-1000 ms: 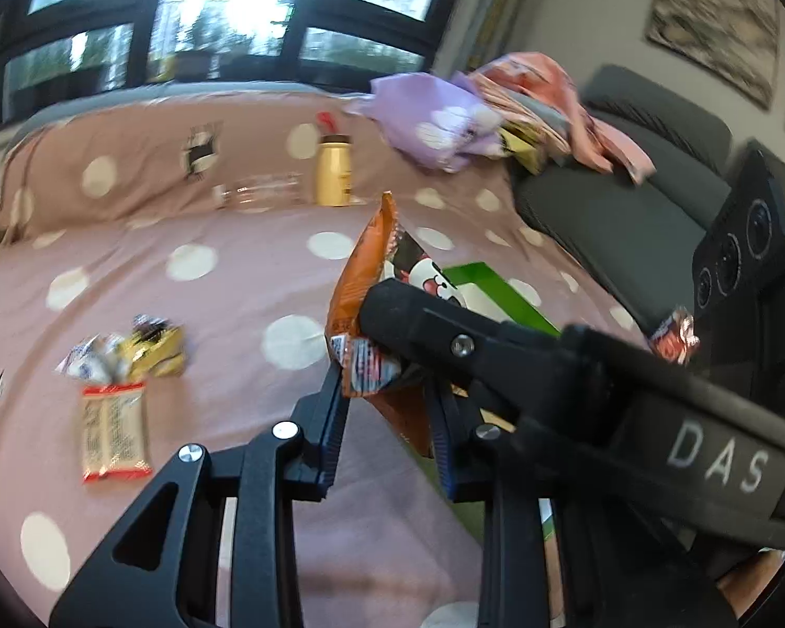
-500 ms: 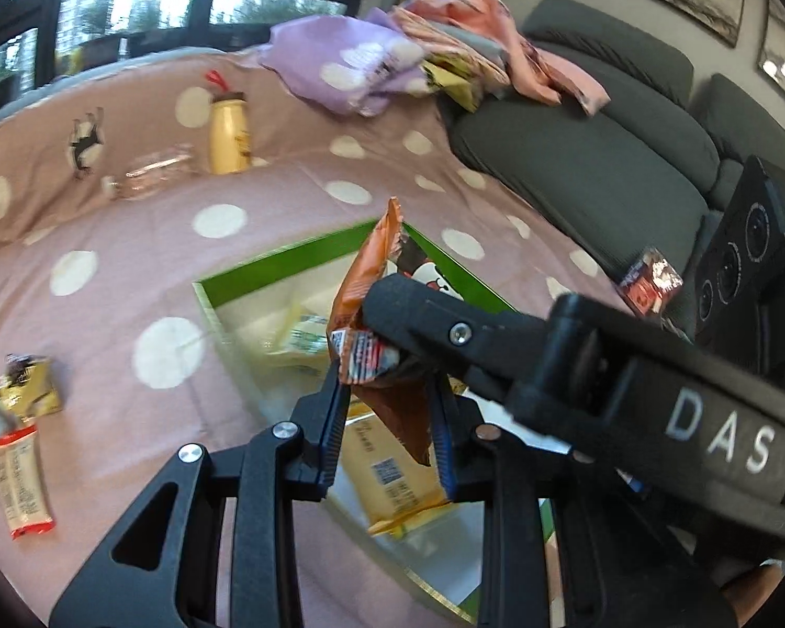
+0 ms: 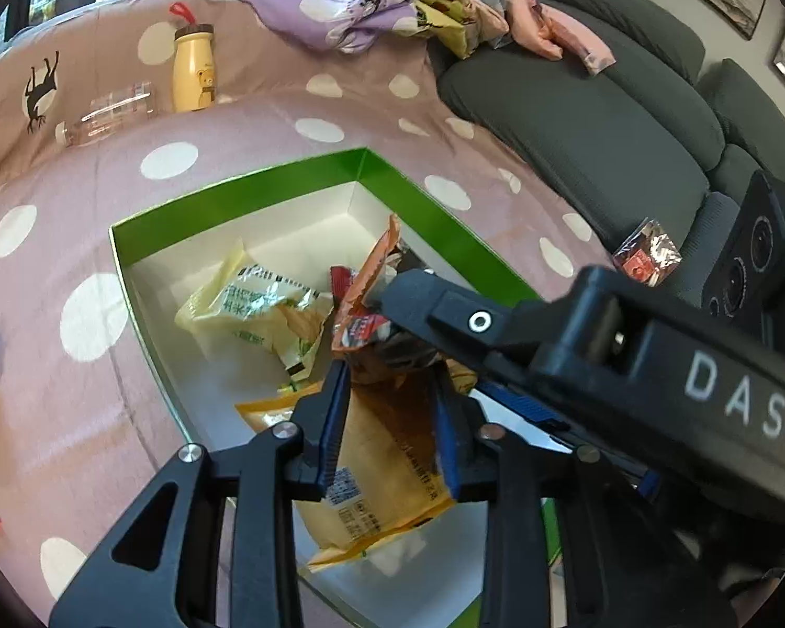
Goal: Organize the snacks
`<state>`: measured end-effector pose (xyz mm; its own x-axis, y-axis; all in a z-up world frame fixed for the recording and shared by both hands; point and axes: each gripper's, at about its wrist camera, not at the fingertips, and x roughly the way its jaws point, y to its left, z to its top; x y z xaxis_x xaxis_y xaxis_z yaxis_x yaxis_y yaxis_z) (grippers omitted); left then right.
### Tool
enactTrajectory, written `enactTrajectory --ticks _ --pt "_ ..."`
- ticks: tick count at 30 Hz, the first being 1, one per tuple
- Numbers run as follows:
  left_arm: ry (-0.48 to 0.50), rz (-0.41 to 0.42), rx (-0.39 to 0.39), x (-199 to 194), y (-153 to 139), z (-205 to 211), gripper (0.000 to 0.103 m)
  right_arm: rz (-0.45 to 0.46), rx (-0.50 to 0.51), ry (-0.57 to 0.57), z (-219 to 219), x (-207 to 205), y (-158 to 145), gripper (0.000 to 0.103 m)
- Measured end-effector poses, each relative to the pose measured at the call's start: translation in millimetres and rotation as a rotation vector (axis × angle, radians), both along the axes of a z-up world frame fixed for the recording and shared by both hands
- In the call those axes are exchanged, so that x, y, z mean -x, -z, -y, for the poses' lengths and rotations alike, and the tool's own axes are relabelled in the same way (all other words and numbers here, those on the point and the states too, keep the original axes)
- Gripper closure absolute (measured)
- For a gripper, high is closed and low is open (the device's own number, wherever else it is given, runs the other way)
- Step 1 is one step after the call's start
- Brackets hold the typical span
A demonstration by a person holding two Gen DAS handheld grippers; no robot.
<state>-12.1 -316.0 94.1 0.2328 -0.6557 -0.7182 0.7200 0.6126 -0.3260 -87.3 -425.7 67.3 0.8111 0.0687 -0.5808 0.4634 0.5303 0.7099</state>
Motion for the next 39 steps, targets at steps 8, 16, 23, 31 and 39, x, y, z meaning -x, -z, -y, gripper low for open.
enactTrajectory --ticks 8,16,23,31,39 --pt "-0.055 0.080 0.015 2 -17 -23 0.035 0.014 0.025 0.013 -3 3 -5 0.038" --pt "-0.174 0.155 -0.008 -6 -30 -81 0.022 0.110 0.114 -0.016 -21 5 -28 0.026" --pt "-0.354 0.179 -0.063 -19 -25 -165 0.015 0.126 0.165 -0.067 -41 -6 -39 0.021" --pt "-0.615 0.107 -0.095 -23 4 -269 0.015 0.091 0.222 -0.154 -75 -29 -40 0.014" --pt "-0.791 0.037 -0.096 -47 18 -322 0.015 0.042 0.313 -0.321 -141 -66 -37 0.014"
